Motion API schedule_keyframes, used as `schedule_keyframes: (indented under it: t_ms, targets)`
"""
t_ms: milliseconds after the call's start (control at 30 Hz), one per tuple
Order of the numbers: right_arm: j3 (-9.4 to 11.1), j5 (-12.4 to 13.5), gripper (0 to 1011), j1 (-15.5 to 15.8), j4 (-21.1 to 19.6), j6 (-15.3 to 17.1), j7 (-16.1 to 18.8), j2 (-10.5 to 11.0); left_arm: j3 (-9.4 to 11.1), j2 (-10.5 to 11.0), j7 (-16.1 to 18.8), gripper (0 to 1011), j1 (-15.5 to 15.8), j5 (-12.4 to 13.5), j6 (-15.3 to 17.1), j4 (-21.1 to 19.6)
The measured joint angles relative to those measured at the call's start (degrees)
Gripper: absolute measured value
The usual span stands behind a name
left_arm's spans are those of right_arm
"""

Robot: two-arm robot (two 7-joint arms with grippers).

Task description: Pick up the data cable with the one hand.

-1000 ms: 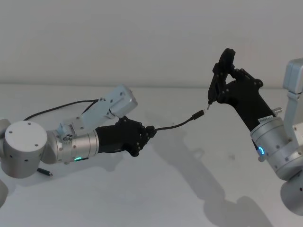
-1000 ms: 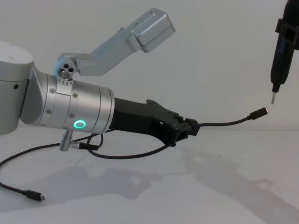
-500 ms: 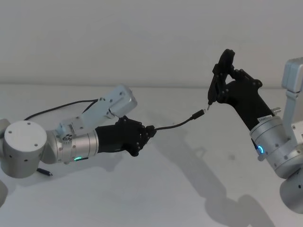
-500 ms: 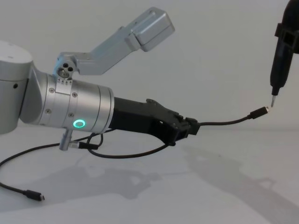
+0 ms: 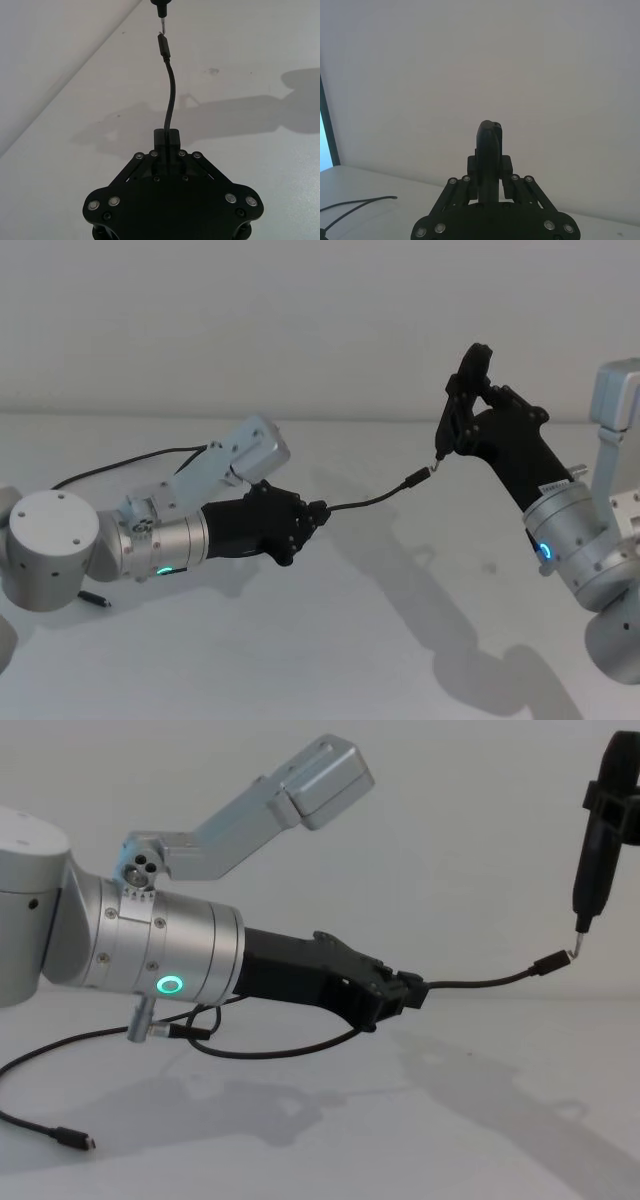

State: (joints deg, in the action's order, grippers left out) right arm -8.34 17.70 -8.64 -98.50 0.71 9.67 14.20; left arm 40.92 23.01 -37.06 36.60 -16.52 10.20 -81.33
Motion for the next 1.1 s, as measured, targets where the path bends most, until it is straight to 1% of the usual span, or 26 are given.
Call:
schedule_keyframes:
  t_ms: [400, 1100]
  targets:
    - [0.0, -0.5, 275, -0.6, 0.5, 0.2, 0.7, -0.6, 0.0, 0.0, 0.0, 39, 0.0, 0.0, 0.0, 0.0]
    - [-0.1, -0.9, 274, -0.8, 0.6, 0.4, 1.1, -0.9, 0.0, 0.0, 0.0, 39, 0.0, 0.0, 0.0, 0.0]
